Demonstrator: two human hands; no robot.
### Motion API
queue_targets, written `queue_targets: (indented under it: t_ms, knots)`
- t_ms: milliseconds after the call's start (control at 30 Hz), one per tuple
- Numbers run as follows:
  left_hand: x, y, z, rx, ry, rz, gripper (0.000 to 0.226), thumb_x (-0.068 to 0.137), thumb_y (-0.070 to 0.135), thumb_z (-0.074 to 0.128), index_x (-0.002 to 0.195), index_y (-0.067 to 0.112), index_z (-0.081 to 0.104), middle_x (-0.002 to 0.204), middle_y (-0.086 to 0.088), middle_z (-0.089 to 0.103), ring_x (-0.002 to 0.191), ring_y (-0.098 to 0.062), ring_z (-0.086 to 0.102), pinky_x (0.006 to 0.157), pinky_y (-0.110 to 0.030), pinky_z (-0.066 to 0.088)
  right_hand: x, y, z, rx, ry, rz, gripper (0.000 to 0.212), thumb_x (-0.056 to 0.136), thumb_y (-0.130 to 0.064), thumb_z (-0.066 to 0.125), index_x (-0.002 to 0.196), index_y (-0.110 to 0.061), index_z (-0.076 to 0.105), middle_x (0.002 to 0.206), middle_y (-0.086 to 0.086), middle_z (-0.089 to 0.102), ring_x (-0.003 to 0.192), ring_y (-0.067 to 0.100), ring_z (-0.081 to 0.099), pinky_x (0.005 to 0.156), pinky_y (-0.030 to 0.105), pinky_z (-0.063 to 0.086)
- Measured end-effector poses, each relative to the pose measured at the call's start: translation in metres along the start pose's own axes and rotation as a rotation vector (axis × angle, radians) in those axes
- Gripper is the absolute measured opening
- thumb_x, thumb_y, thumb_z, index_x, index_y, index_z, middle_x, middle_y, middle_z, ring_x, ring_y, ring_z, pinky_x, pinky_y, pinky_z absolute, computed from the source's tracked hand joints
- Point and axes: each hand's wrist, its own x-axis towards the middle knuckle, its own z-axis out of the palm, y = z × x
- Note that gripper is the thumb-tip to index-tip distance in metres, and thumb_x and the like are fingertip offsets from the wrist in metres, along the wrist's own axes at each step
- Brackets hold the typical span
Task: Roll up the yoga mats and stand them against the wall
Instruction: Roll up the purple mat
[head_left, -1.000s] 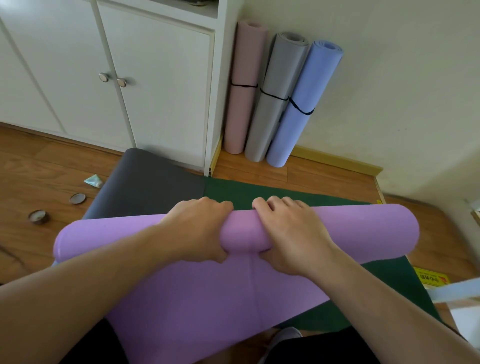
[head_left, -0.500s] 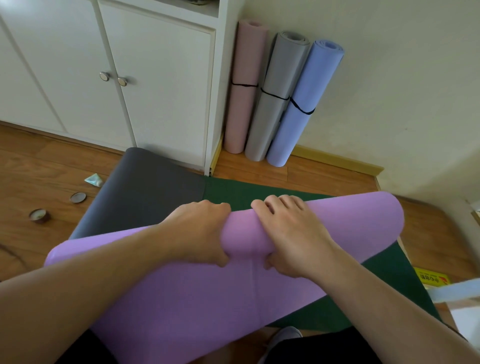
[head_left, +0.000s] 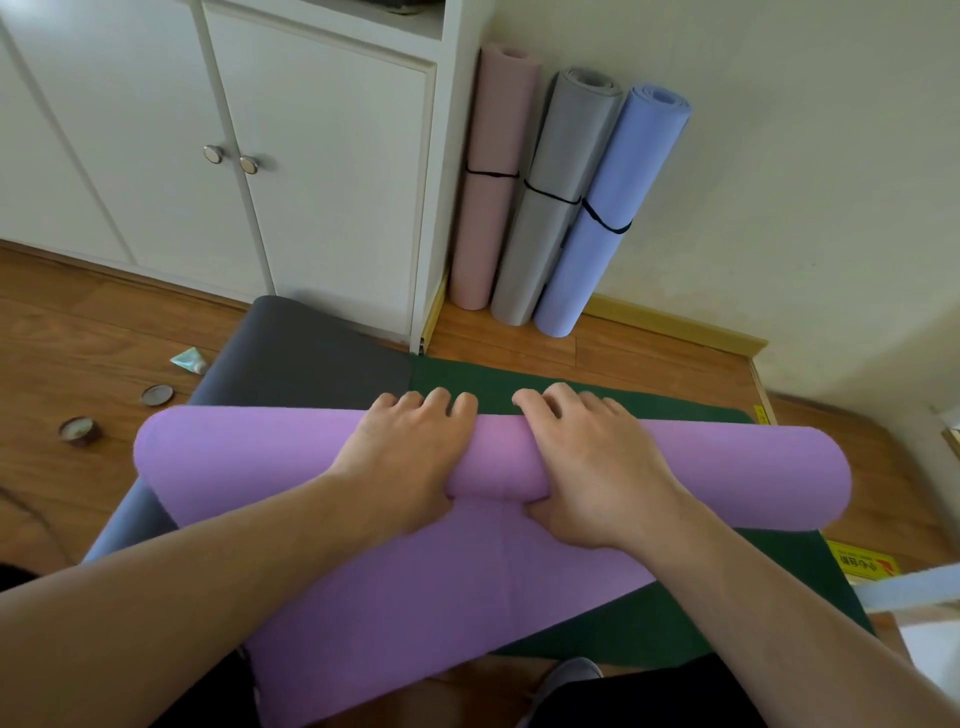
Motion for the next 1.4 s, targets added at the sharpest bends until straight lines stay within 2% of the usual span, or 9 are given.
queue_targets:
  t_ms: [100, 233, 400, 567, 733, 933, 1100, 1267, 1400]
  knots:
    - [0.003, -0.009, -0.007, -0.034, 0.034, 0.042, 0.055, 0.077, 0.039, 0.071, 0.123, 0.025, 0.045, 0.114, 0.005, 0.057, 0.105, -0.022, 0.058, 0.091, -0.036, 0.043, 0.0, -0.002, -0.004, -0.039, 0.004, 0.009, 0.112, 0.064, -0.061, 0.091, 0.151, -0.024, 0.029, 0.133, 0.0, 0.047, 0.117, 0.027, 0.053, 0.099, 0.04, 0.047]
    - [0.004, -0.011, -0.006, -0.043, 0.119, 0.06, 0.067, 0.073, 0.041, 0.075, 0.132, 0.022, 0.051, 0.124, 0.002, 0.059, 0.114, -0.025, 0.056, 0.103, -0.039, 0.045, 0.001, -0.002, -0.008, -0.033, 0.087, 0.062, 0.073, 0.074, -0.054, 0.079, 0.129, -0.026, 0.039, 0.112, -0.001, 0.055, 0.098, 0.026, 0.061, 0.072, 0.036, 0.042]
    - [-0.004, -0.001, 0.003, 0.077, 0.143, 0.058, 0.107, 0.059, 0.048, 0.092, 0.145, 0.008, 0.044, 0.133, -0.012, 0.051, 0.121, -0.035, 0.051, 0.108, -0.047, 0.044, -0.003, 0.004, -0.013, 0.051, 0.032, 0.123, 0.06, 0.072, -0.056, 0.072, 0.119, -0.03, 0.043, 0.095, -0.009, 0.059, 0.083, 0.024, 0.062, 0.065, 0.038, 0.049]
    - [-0.001, 0.002, 0.011, 0.042, 0.09, 0.086, 0.072, 0.063, 0.031, 0.089, 0.123, 0.014, 0.052, 0.111, -0.005, 0.057, 0.096, -0.028, 0.056, 0.085, -0.044, 0.053, -0.006, 0.006, -0.009, 0.081, -0.076, 0.071, 0.069, 0.072, -0.066, 0.073, 0.124, -0.031, 0.043, 0.106, -0.008, 0.062, 0.095, 0.024, 0.064, 0.074, 0.038, 0.051]
    - [0.002, 0.0, 0.002, -0.012, 0.046, 0.094, 0.064, 0.07, 0.034, 0.079, 0.123, 0.021, 0.046, 0.11, 0.003, 0.059, 0.098, -0.023, 0.06, 0.085, -0.035, 0.048, -0.005, 0.01, -0.004, 0.028, -0.09, 0.041, 0.104, 0.064, -0.066, 0.088, 0.145, -0.028, 0.035, 0.126, -0.004, 0.052, 0.115, 0.023, 0.055, 0.095, 0.039, 0.048]
    - [0.002, -0.004, 0.002, -0.056, -0.033, 0.091, 0.072, 0.065, 0.051, 0.072, 0.124, 0.022, 0.046, 0.111, 0.004, 0.059, 0.1, -0.024, 0.059, 0.091, -0.038, 0.05, -0.001, 0.006, -0.003, 0.052, -0.033, 0.055, 0.054, 0.072, -0.055, 0.071, 0.114, -0.029, 0.048, 0.098, -0.008, 0.058, 0.09, 0.023, 0.063, 0.07, 0.037, 0.048]
    - [0.001, 0.005, 0.007, 0.032, -0.015, 0.065, 0.078, 0.065, 0.057, 0.081, 0.125, 0.02, 0.047, 0.116, 0.0, 0.051, 0.103, -0.025, 0.056, 0.087, -0.037, 0.05, -0.002, 0.007, -0.001, 0.078, -0.051, 0.046, 0.065, 0.07, -0.059, 0.073, 0.123, -0.032, 0.048, 0.103, -0.009, 0.061, 0.095, 0.022, 0.064, 0.073, 0.036, 0.05]
    - [0.007, -0.006, 0.001, -0.142, -0.043, 0.068, 0.064, 0.073, 0.047, 0.074, 0.126, 0.025, 0.045, 0.112, 0.007, 0.059, 0.101, -0.02, 0.062, 0.087, -0.035, 0.051, -0.002, 0.009, 0.001, 0.009, -0.082, 0.01, 0.108, 0.064, -0.063, 0.087, 0.15, -0.027, 0.032, 0.131, -0.003, 0.053, 0.12, 0.025, 0.054, 0.101, 0.04, 0.046]
    - [0.007, -0.013, -0.002, -0.209, -0.085, 0.067, 0.067, 0.07, 0.054, 0.073, 0.125, 0.029, 0.044, 0.11, 0.01, 0.061, 0.099, -0.018, 0.062, 0.085, -0.033, 0.05, 0.0, 0.008, 0.003, 0.025, -0.019, 0.022, 0.072, 0.07, -0.053, 0.077, 0.13, -0.029, 0.044, 0.112, -0.005, 0.06, 0.105, 0.024, 0.061, 0.083, 0.038, 0.046]
